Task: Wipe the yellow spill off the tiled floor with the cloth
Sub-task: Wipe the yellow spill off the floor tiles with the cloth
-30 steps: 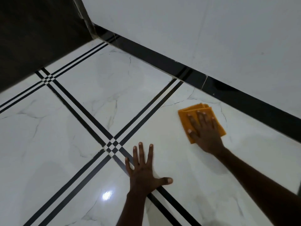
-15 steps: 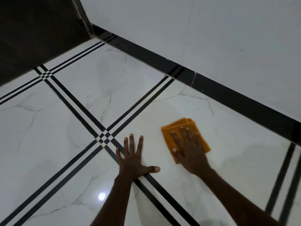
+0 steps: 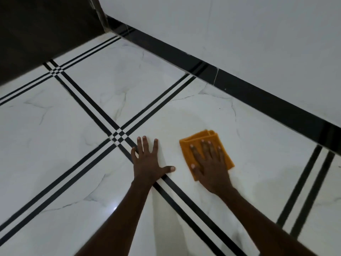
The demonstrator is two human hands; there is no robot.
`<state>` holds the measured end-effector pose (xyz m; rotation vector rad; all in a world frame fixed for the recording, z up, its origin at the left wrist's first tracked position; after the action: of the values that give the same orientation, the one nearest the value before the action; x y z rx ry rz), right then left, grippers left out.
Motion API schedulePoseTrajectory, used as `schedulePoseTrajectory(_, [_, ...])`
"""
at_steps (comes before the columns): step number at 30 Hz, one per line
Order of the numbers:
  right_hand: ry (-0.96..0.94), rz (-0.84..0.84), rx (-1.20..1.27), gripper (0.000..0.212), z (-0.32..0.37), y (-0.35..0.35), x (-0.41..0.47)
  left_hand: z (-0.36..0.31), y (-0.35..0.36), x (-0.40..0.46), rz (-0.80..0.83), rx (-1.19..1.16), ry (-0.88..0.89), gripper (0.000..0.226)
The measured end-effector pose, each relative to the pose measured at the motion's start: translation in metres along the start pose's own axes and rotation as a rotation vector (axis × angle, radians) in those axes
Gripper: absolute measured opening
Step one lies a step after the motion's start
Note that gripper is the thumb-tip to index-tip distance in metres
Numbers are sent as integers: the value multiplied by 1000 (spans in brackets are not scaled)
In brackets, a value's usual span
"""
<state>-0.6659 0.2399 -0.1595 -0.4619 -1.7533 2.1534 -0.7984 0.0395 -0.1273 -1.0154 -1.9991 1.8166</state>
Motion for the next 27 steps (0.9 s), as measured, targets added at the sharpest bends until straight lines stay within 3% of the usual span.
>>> schedulePoseTrajectory(2, [79, 9, 0, 68, -45, -11, -37, -4, 5, -19, -80, -9, 20, 111])
schedulePoseTrajectory(4, [185, 35, -34, 69, -83, -20, -42, 1, 17, -33, -56, -34, 39, 110])
schedulePoseTrajectory(8, [338, -22, 4, 75, -66, -18, 53, 2, 25, -29, 91, -74, 62, 115])
schedulePoseTrajectory(11, [245, -74, 30, 73, 18, 7, 110, 9, 7, -29, 94, -128, 49, 113])
schedulePoseTrajectory(14, [-12, -98, 37, 67, 103, 24, 85, 36, -7, -50, 20, -50, -68, 118])
schedulePoseTrajectory(16, [-168, -30, 48, 67, 114, 25, 38, 57, -3, -69, 124, -34, -130, 133])
schedulePoseTrajectory(18, [-232, -4, 73, 67, 83, 16, -11, 71, 3, -85, 214, -20, -106, 143])
schedulePoseTrajectory(21, [-159, -6, 4, 63, 3, 0, -39, 76, 10, -92, 190, 16, -53, 145])
schedulePoseTrajectory(23, [-47, -35, -8, 67, -21, -4, -7, 76, 12, -92, 162, 8, -44, 144])
schedulePoseTrajectory(27, [75, -105, 13, 67, 55, 14, 103, 79, 14, -96, 113, -30, -74, 143])
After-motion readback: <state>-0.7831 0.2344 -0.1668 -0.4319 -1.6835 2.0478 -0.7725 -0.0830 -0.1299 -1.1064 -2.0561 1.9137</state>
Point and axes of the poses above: each hand's wrist, its own x-axis towards the middle knuckle, its own y-axis out of the palm, z = x × y, the point moved 3 cm from there along x, towards the middle knuckle, and after that the axes turned 13 degrees about y, right-handed, at the moved point
